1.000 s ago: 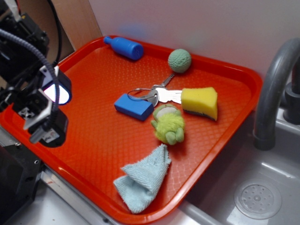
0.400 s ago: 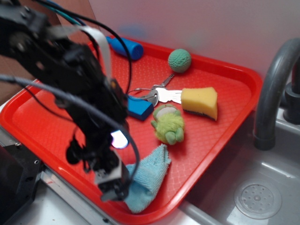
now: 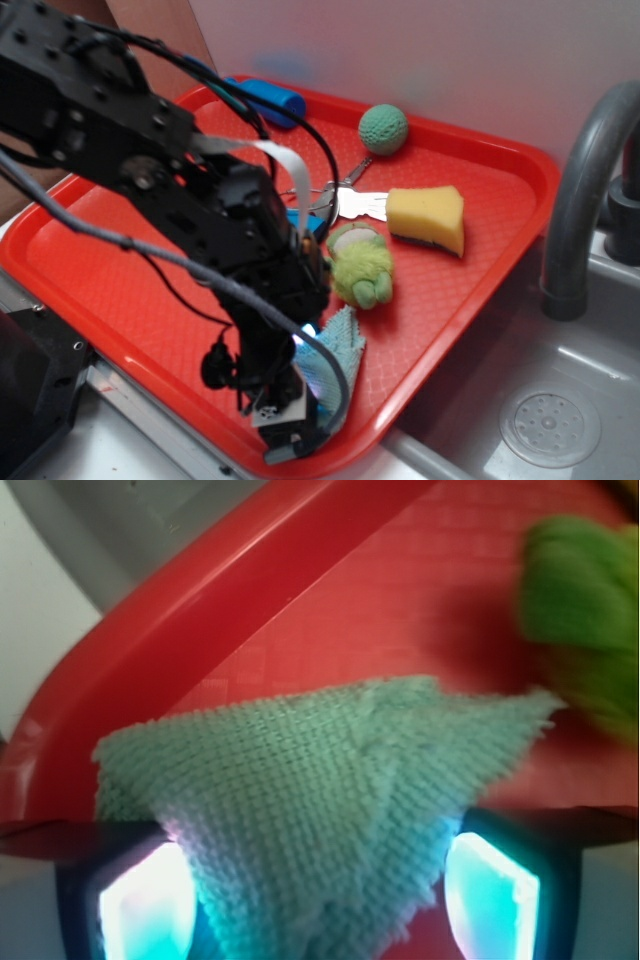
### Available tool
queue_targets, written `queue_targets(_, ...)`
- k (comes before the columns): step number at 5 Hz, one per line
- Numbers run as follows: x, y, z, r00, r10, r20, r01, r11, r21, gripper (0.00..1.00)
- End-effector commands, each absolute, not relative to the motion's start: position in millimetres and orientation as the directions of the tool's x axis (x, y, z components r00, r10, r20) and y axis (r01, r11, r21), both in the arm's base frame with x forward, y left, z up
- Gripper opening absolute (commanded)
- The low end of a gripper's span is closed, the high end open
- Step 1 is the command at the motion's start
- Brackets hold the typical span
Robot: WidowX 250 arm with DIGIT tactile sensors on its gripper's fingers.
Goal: Grab the blue cloth.
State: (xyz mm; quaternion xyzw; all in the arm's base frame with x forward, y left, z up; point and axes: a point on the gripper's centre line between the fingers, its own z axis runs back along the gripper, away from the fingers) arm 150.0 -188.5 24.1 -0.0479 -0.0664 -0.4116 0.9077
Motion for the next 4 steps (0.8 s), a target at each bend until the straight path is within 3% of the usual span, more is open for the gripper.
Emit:
queue_targets(1,143.1,-207.1,20.8,0.601,-0.767,0.223,0.791,0.612,-0.027,0.00)
queue_targets(4,141.6,-203.1,31.8,0.646,-0.730,0.224,0.756,0.652,-0.055,0.00)
